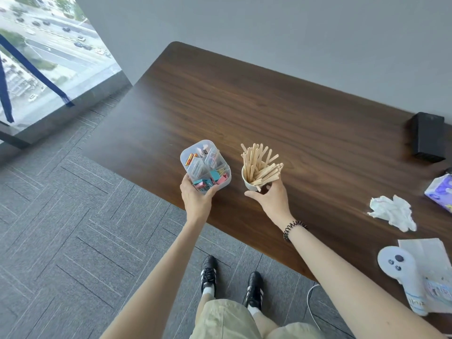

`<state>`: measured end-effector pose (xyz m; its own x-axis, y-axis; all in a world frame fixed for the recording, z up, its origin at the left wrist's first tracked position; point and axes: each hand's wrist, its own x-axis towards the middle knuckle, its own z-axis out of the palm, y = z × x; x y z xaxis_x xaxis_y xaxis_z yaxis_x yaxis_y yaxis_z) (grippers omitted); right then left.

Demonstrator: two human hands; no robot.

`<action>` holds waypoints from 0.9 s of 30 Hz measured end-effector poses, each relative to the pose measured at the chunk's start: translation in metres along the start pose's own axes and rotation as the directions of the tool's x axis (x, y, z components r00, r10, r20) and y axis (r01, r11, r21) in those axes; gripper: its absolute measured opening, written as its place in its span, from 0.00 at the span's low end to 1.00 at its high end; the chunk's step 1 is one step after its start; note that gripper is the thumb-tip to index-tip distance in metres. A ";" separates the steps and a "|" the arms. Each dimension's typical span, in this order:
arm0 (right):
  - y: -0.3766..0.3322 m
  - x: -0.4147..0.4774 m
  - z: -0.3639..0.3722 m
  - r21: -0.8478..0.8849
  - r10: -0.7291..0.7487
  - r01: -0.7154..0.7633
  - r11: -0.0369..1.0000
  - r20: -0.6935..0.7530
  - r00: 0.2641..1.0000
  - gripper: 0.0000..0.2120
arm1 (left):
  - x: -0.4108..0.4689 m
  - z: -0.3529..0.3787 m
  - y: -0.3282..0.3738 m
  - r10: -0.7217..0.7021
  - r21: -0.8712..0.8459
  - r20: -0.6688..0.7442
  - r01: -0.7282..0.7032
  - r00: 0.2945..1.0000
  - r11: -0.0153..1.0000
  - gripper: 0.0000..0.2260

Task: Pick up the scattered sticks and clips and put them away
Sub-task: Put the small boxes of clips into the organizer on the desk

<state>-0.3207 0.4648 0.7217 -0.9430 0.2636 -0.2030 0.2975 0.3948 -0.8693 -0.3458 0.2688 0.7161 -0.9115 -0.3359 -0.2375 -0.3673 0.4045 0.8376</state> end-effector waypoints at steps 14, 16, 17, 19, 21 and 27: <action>-0.011 0.092 0.014 0.123 0.082 -0.066 0.990 -0.129 0.988 0.21 | 0.102 0.014 0.056 0.069 0.004 0.254 -0.073 0.965 0.997 0.34; -0.016 0.114 0.015 0.171 0.120 -0.093 0.981 -0.156 0.980 0.23 | 0.126 0.020 0.069 0.098 0.011 0.333 -0.108 0.938 0.994 0.34; -0.019 0.125 0.015 0.183 0.136 -0.105 0.977 -0.168 0.976 0.24 | 0.138 0.022 0.075 0.105 0.013 0.369 -0.118 0.923 0.993 0.34; -0.026 0.145 0.017 0.196 0.159 -0.123 0.973 -0.183 0.970 0.24 | 0.160 0.028 0.085 0.116 0.012 0.424 -0.134 0.898 0.991 0.34; -0.034 0.165 0.018 0.203 0.173 -0.132 0.970 -0.199 0.965 0.23 | 0.181 0.035 0.095 0.133 0.017 0.474 -0.160 0.870 0.987 0.34; -0.044 0.204 0.016 0.222 0.217 -0.163 0.961 -0.245 0.945 0.23 | 0.230 0.053 0.119 0.140 0.076 0.585 -0.226 0.799 0.971 0.34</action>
<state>-0.5286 0.4878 0.7111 -0.7899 0.5504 -0.2703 0.4068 0.1407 -0.9026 -0.6086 0.2849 0.7350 -0.8880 0.2854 -0.3605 -0.1651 0.5337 0.8294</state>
